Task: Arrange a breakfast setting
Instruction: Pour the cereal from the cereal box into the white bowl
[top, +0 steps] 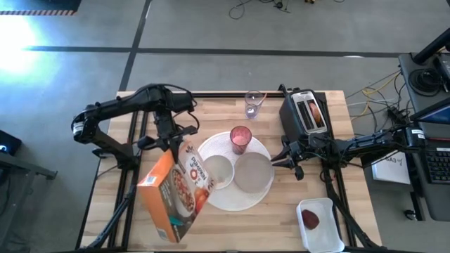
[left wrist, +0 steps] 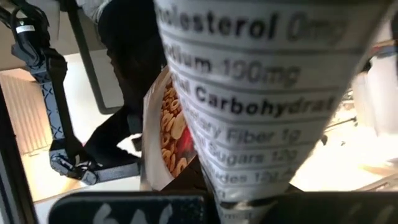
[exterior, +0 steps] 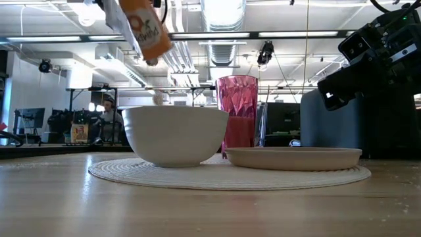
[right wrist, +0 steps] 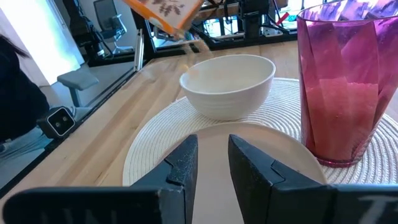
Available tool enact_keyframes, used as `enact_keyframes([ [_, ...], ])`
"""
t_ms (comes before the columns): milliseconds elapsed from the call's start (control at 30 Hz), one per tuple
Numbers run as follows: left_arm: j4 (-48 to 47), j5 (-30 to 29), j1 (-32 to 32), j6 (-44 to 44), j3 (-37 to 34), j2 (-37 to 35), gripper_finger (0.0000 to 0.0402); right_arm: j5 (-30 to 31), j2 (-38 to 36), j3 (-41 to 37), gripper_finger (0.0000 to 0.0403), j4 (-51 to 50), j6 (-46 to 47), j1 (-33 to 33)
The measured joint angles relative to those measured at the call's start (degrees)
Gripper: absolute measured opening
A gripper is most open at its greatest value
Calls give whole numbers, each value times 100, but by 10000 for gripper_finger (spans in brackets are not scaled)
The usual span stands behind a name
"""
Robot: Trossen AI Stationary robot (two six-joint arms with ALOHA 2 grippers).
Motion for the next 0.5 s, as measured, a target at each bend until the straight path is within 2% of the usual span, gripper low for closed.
enact_keyframes([
  [300,22,-321,364,-61,0,4,0,0,0,1,73,0,-1,1],
  [500,20,-260,396,-201,0,4,0,0,0,1,82,0,0,1],
])
